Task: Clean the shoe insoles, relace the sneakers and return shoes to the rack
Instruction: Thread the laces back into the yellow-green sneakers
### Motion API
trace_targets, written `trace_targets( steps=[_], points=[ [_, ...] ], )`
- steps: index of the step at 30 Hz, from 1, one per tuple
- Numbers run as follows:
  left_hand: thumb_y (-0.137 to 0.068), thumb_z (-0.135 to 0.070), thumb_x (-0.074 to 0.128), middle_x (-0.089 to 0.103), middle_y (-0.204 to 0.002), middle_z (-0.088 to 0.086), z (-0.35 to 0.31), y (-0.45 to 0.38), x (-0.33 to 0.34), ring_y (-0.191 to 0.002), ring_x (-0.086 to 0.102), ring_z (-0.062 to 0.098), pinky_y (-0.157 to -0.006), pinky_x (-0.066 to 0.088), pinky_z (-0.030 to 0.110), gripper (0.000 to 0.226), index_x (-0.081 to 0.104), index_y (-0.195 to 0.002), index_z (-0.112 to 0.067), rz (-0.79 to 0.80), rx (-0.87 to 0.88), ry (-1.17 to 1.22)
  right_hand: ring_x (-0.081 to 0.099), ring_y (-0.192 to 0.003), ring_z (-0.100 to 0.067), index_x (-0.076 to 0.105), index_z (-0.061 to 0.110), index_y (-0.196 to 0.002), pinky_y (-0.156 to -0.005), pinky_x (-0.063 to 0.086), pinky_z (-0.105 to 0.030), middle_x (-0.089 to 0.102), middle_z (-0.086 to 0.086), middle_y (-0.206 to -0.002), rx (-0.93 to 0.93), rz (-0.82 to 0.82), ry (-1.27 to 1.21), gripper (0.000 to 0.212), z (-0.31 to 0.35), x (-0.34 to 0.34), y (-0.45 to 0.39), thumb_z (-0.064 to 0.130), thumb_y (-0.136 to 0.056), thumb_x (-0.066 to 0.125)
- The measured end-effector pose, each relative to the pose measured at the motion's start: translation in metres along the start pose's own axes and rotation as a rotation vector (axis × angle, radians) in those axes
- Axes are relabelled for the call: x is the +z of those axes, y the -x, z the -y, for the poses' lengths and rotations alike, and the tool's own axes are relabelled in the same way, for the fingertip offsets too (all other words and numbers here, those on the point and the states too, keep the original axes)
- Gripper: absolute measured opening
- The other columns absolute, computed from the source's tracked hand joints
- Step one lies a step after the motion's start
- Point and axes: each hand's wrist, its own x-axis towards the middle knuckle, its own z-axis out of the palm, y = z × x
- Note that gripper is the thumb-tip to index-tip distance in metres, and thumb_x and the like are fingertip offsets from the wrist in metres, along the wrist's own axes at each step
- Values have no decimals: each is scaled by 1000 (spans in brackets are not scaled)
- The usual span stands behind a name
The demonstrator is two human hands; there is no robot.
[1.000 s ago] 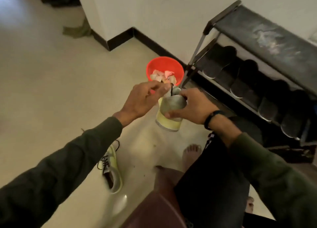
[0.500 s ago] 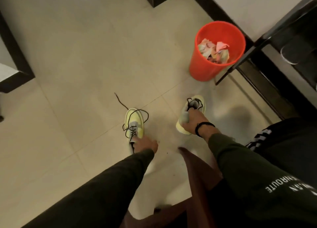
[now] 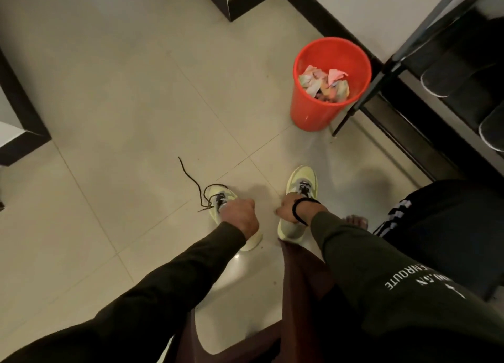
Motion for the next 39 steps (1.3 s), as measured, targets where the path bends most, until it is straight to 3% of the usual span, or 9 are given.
trace_targets(
  steps=[2, 5, 11, 13, 18, 21, 26, 34, 39],
  points=[
    [-97, -26, 57, 66, -116, 8, -18, 14, -34, -109, 64, 27, -89, 50, 37, 30, 58, -126, -17, -45, 45, -46, 57, -121, -39, 39, 11, -149, -102, 49, -49, 50, -18, -145, 22, -59, -251, 70, 9, -15, 18, 58, -97, 43],
    [-96, -30, 59, 66, -116, 6, -43, 48, -81, -108, 63, 26, -89, 49, 37, 41, 54, -135, -17, -142, 134, -85, 68, -94, -37, 51, 13, -137, -81, 59, -49, 62, -15, -125, 34, -82, -605, 76, 12, -46, 52, 65, -84, 61],
    [-93, -30, 58, 62, -92, -3, -71, 147, -164, -85, 61, 23, -67, 40, 32, 12, 62, -103, -24, -500, 489, -37, 72, -86, -33, 66, 8, -112, -68, 64, -45, 71, -15, -104, -166, -272, -678, 29, -33, -114, 152, 13, -84, 75],
    [-87, -37, 69, 60, -85, -13, -79, 172, -185, -86, 62, 14, -65, 40, 30, 9, 64, -90, -30, -556, 661, 99, 70, -85, -21, 71, 15, -107, -67, 58, -33, 72, -7, -99, -286, -485, -618, 22, -56, -129, 195, 13, -85, 74],
    [-87, -44, 76, 73, -93, -13, -120, 234, -243, -71, 65, -6, -60, 49, 17, 17, 78, -95, -29, -298, 997, 781, 66, -84, -3, 70, 25, -107, -67, 49, -19, 70, 12, -95, -453, -884, -603, 36, -131, -135, 317, 29, -74, 84],
    [-82, -52, 78, 70, -97, -17, -164, 244, -257, -84, 63, -8, -73, 49, 20, 25, 74, -101, -37, -459, 1066, 699, 69, -81, -4, 71, 30, -101, -74, 57, -30, 74, 11, -88, -369, -1049, -612, 33, -192, -119, 377, 32, -70, 84],
    [-67, -69, 81, 70, -94, -12, -264, 262, -230, -79, 67, 1, -82, 60, 33, 58, 68, -115, -41, -178, 1171, 416, 70, -88, -10, 70, 31, -105, -81, 59, -38, 75, 11, -94, -65, -1283, -502, 31, -279, -68, 443, 26, -75, 74],
    [-61, -57, 75, 68, -68, -12, -418, 291, -122, -73, 66, 8, -76, 59, 37, 32, 66, -80, -32, -150, 1313, 272, 55, -83, -19, 44, 29, -95, -71, 45, -37, 57, 7, -96, 337, -1477, -679, 30, -394, 34, 433, 13, -77, 62],
    [-69, -53, 77, 67, -69, -14, -482, 267, -72, -68, 64, 1, -71, 59, 32, 27, 68, -78, -29, -173, 1323, 347, 58, -96, -18, 44, 35, -99, -82, 51, -44, 58, 7, -105, 489, -1498, -988, 40, -452, 40, 375, 3, -78, 57]
  ],
)
